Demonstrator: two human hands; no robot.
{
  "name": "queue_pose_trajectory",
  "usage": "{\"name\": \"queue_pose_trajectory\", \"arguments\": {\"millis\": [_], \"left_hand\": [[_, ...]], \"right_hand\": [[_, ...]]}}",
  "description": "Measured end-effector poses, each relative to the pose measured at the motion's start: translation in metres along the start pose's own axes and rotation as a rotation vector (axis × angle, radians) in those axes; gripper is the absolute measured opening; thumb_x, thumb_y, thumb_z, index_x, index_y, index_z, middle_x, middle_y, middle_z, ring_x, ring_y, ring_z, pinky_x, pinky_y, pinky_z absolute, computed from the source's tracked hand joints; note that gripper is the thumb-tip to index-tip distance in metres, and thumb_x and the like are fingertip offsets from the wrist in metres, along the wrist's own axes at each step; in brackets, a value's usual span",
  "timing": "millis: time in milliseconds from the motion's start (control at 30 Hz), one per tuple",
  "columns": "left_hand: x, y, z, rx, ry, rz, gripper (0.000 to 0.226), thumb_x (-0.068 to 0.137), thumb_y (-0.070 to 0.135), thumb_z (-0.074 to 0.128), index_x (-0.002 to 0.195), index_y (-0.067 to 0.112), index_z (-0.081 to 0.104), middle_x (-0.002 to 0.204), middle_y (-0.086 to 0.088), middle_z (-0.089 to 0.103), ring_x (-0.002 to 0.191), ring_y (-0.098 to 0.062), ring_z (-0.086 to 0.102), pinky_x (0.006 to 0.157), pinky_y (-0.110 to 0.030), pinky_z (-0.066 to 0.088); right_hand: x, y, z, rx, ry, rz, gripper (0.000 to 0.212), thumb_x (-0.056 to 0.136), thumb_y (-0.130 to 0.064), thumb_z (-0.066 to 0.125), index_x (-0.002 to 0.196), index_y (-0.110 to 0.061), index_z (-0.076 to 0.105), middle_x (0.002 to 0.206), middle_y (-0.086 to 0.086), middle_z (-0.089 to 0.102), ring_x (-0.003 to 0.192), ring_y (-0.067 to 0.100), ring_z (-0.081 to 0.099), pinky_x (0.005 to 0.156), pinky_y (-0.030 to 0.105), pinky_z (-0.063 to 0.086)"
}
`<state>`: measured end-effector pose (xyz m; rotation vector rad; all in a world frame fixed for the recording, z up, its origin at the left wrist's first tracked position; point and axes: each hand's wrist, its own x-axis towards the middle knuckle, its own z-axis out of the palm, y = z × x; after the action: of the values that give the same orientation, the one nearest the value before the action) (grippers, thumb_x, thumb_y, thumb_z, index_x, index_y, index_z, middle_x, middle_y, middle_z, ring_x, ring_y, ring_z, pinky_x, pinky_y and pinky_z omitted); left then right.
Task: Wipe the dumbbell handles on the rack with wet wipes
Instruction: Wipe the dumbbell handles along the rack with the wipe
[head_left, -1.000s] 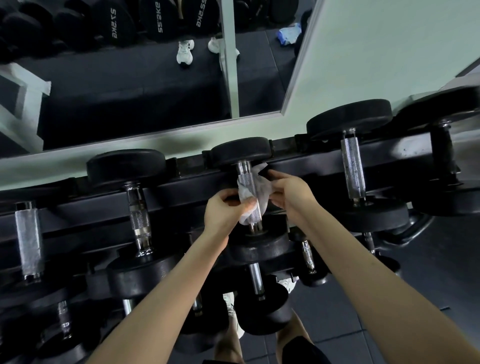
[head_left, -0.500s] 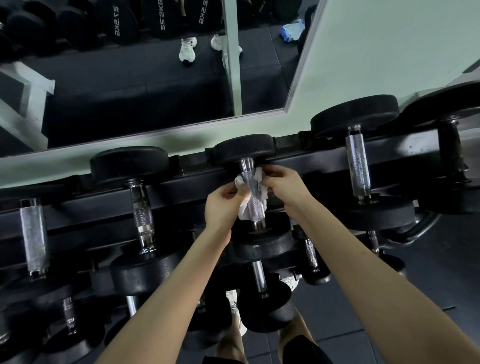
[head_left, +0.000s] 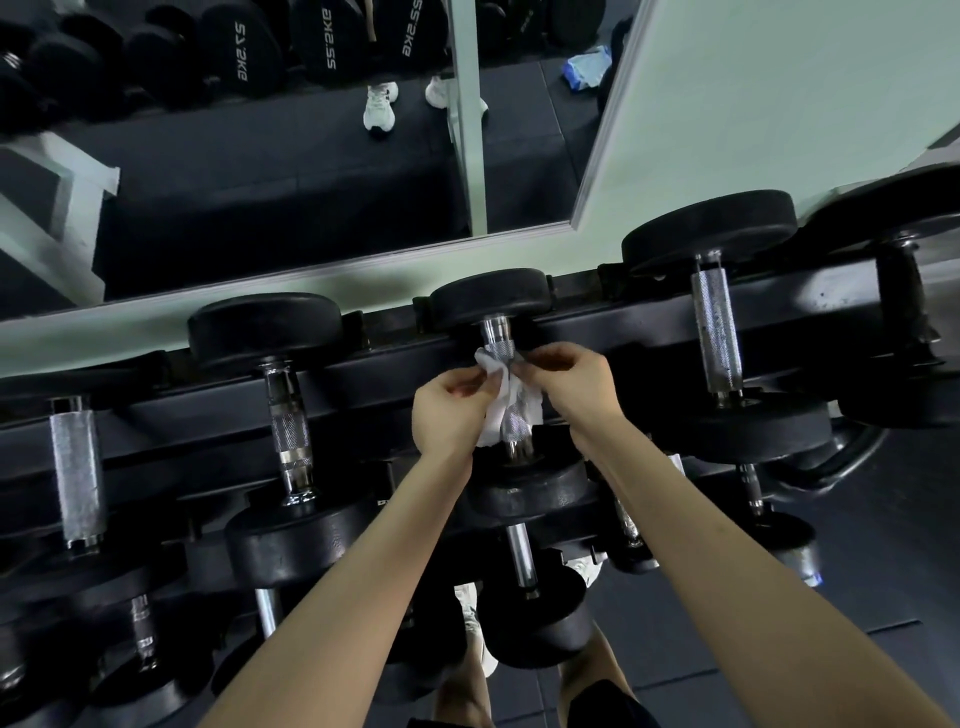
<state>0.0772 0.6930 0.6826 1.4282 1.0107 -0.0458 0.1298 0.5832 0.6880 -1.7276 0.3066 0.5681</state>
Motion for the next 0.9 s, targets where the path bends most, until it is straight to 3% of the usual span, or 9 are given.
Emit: {"name": "queue_pose_trajectory", "arguments": {"millis": [100,233,333,400,533,667,767,900], "left_hand": [[0.0,0.002,0.002,-0.032,-0.009,0.009,0.018,0.076,0.024,0.077,0.089,0.021,0.066,0.084,0.008,0.069,0.085,-0.011,0.068,0.085,-0.03,0.054],[0.002,0.005,0.001,-0.144,-0.089,-0.036,0.038,0.081,0.015,0.072,0.117,0.009,0.062,0.09,0.006,0.067,0.085,-0.008,0.065,0.083,-0.019,0.052],[0.006,0.01,0.003,-0.158,-0.108,-0.068,0.035,0.083,0.015,0.07,0.116,0.007,0.063,0.087,0.005,0.068,0.08,-0.005,0.065,0.076,-0.016,0.054],[0.007,0.012,0.006,-0.18,-0.089,-0.087,0.035,0.083,0.014,0.07,0.116,0.005,0.063,0.098,-0.004,0.07,0.087,-0.014,0.067,0.081,-0.021,0.054],[0.006,0.009,0.006,-0.161,-0.091,-0.06,0.032,0.084,0.018,0.069,0.114,0.006,0.065,0.101,-0.005,0.07,0.087,-0.012,0.066,0.079,-0.019,0.054],[-0.003,-0.013,-0.005,0.005,-0.166,0.012,0.031,0.083,0.025,0.069,0.112,0.012,0.067,0.087,0.007,0.072,0.077,-0.001,0.069,0.067,-0.011,0.052],[-0.006,-0.021,-0.011,0.077,-0.233,0.025,0.033,0.083,0.024,0.069,0.112,0.01,0.066,0.093,0.005,0.072,0.079,0.004,0.067,0.066,-0.007,0.05],[0.005,-0.001,-0.004,0.042,-0.176,0.018,0.028,0.084,0.023,0.069,0.108,0.007,0.068,0.093,-0.002,0.073,0.071,0.002,0.067,0.06,-0.006,0.049]], "right_hand": [[0.004,0.007,-0.004,-0.011,-0.055,0.045,0.035,0.077,-0.024,0.078,0.105,-0.011,0.061,0.097,0.0,0.068,0.089,0.011,0.065,0.068,0.016,0.048],[-0.004,0.017,-0.002,-0.022,-0.144,0.081,0.031,0.085,-0.032,0.068,0.1,-0.005,0.071,0.089,0.006,0.074,0.085,0.015,0.071,0.068,0.019,0.052],[-0.006,0.019,0.01,0.06,-0.051,0.073,0.021,0.087,-0.028,0.067,0.087,-0.007,0.074,0.081,0.009,0.074,0.079,0.019,0.072,0.072,0.029,0.058],[-0.003,0.014,0.014,0.083,-0.01,0.076,0.016,0.085,-0.026,0.07,0.084,-0.011,0.075,0.072,0.003,0.074,0.071,0.014,0.071,0.067,0.027,0.057],[-0.003,0.011,0.013,0.073,-0.05,0.05,0.015,0.084,-0.029,0.07,0.086,-0.014,0.075,0.078,0.003,0.075,0.078,0.015,0.072,0.073,0.029,0.058],[-0.009,0.032,-0.002,-0.139,-0.09,0.01,0.019,0.084,-0.037,0.068,0.076,-0.021,0.076,0.084,0.022,0.071,0.086,0.039,0.067,0.081,0.052,0.054],[-0.012,0.035,-0.012,-0.286,-0.162,-0.003,0.025,0.082,-0.038,0.069,0.073,-0.015,0.076,0.074,0.013,0.073,0.081,0.032,0.069,0.081,0.05,0.054],[0.0,0.015,-0.003,-0.128,-0.104,0.019,0.018,0.078,-0.026,0.075,0.075,-0.009,0.076,0.076,0.012,0.074,0.076,0.025,0.071,0.077,0.042,0.058]]}}
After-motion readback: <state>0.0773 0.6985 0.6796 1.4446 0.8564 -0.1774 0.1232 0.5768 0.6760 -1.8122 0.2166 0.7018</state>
